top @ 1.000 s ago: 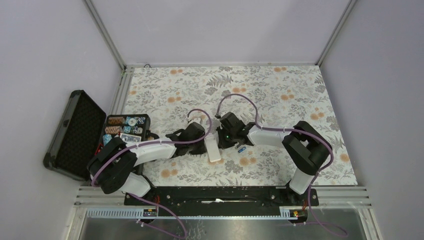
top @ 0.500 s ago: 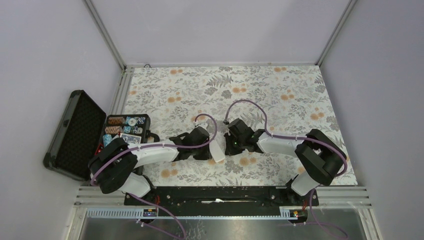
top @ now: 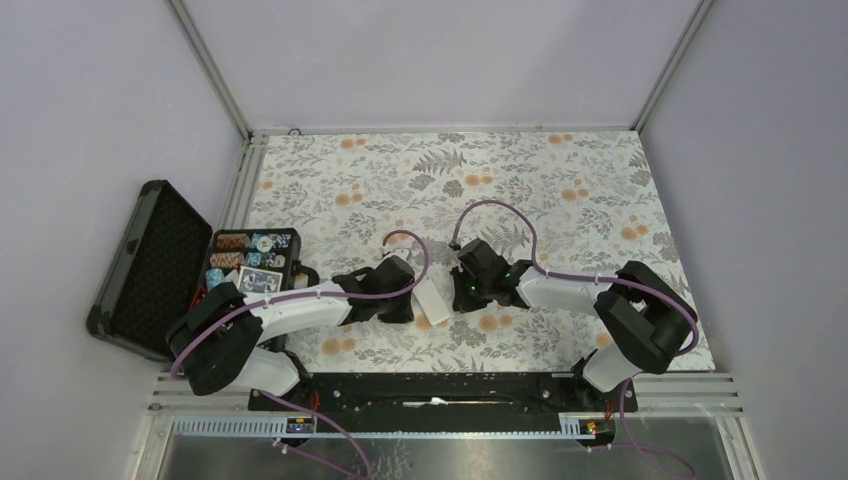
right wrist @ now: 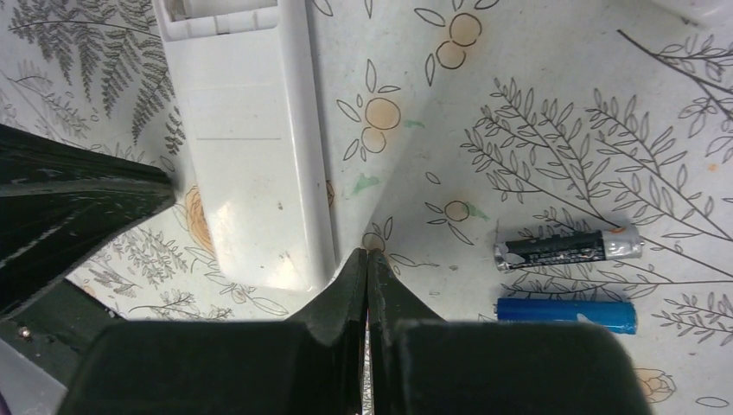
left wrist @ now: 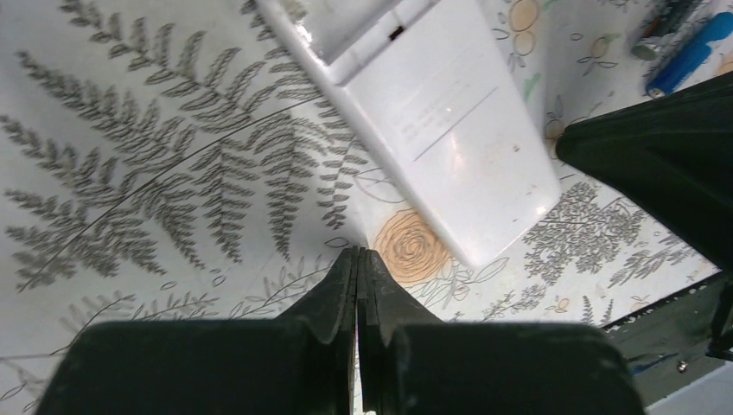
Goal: Load the batteries into the remote control
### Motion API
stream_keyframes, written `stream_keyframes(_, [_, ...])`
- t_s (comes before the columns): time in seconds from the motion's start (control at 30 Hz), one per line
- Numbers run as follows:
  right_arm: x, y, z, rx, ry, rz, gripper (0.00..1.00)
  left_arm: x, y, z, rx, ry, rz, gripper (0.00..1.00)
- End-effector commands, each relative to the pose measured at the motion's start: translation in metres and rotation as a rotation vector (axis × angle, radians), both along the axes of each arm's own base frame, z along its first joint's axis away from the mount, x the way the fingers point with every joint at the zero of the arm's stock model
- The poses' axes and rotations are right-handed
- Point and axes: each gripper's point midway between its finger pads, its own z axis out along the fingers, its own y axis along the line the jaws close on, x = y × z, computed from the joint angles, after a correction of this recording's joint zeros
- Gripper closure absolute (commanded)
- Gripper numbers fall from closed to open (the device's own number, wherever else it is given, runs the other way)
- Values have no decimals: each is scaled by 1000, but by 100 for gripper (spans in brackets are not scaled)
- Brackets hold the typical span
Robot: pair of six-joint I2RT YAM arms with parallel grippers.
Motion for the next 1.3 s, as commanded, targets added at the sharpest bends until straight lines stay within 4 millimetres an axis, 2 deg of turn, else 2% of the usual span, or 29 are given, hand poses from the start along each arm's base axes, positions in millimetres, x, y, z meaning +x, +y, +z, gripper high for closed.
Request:
stream_keyframes(0.0, [13,1,12,-28,-72,-3,100,6,12,5,45,-48,28,100])
stream_keyframes(0.17, [17,14,11,-12,-56,32,100,10,7,3,41,-49,26,100])
stream_keyframes(0.37, [13,28,6,32,-20,58,100,17,-1,-1,45,-50,24,100])
stream_keyframes(0.6, [-5,30,-4,34,22,85,100,16,-12,-3,9,-26,12,100])
stream_keyframes(0.63, [-3,35,-2,54,8,88,100,15,-13,-3,6,-23,11,100])
stream_keyframes(1.0, [-27,39,-1,76,14,104,100,4,-22,4,-34,-12,-44,100])
stream_keyframes(1.27, [-42,34,0,71,18,85,100,-13,-30,5,-36,15,-100,100])
